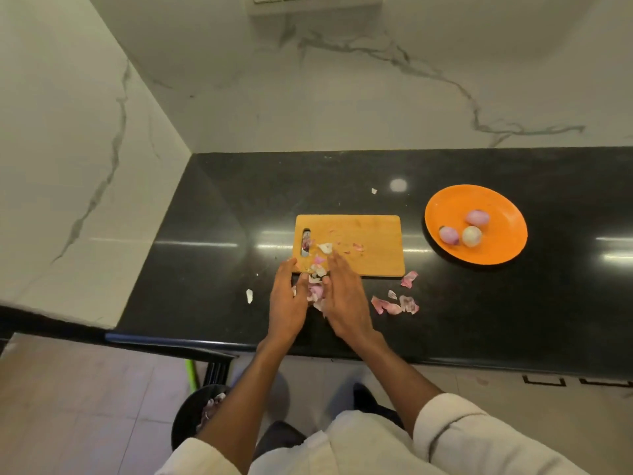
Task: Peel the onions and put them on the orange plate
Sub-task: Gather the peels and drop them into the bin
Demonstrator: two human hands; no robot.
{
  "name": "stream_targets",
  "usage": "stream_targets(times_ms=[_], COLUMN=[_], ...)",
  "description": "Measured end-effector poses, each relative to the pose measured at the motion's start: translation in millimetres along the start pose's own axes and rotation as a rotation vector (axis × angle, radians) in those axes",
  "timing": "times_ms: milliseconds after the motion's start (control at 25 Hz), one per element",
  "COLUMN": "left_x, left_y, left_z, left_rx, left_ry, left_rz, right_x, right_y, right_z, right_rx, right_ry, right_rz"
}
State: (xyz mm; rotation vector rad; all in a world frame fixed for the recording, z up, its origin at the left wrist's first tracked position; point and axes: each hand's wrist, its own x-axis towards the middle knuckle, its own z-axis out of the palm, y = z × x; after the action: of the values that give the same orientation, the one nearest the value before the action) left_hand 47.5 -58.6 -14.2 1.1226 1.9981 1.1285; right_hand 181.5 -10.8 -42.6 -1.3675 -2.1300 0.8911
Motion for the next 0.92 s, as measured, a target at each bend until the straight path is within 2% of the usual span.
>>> stream_targets(times_ms=[120,200,240,360,480,600,640,680,760,800,840,920], left_x=[15.9,30.1,38.9,70.7,103.1,122.5,124.6,124.4,121.1,120.1,118.1,119.0], left_y=[14.1,18.4,18.2,16.9,27.1,31.2,32.3,33.6,33.7,34.3,35.3,35.4], left_z=[-8.4,-9.8,-9.4,-6.8,-13.2,-11.8,-10.9,-10.0,-3.7,-0.7,1.1,5.8], left_rx=[-0.078,-0.115,-0.156,-0.321,-0.472,-0.390,-0.261,-0.091,0.197,0.263,0.297,0.275], left_ry=[0.036,0.047,0.046,0.132,0.213,0.081,0.032,-0.017,-0.082,-0.089,-0.091,-0.091], left_rz=[-0.138,-0.212,-0.248,-0.541,-0.776,-0.786,-0.745,-0.690,-0.560,-0.528,-0.522,-0.546], right_x=[51.8,78.4,83.5,70.1,64.8,69.6,72.7,76.1,86.0,89.7,90.6,85.9], right_y=[8.7,6.5,1.7,-7.9,-14.4,-22.9,-22.4,-19.8,-5.6,1.7,5.5,8.2], right_z=[-15.4,-14.0,-7.0,10.2,11.6,12.8,10.0,4.0,-12.9,-20.9,-25.9,-24.1], right_rx=[-0.122,-0.193,-0.186,0.004,0.213,0.354,0.415,0.410,0.166,-0.019,-0.173,-0.274], right_ry=[0.066,-0.019,-0.078,-0.225,-0.199,-0.162,-0.122,-0.013,0.245,0.279,0.242,0.135], right_rz=[0.113,0.136,0.086,-0.132,-0.071,0.033,0.073,0.108,0.165,0.220,0.317,0.463])
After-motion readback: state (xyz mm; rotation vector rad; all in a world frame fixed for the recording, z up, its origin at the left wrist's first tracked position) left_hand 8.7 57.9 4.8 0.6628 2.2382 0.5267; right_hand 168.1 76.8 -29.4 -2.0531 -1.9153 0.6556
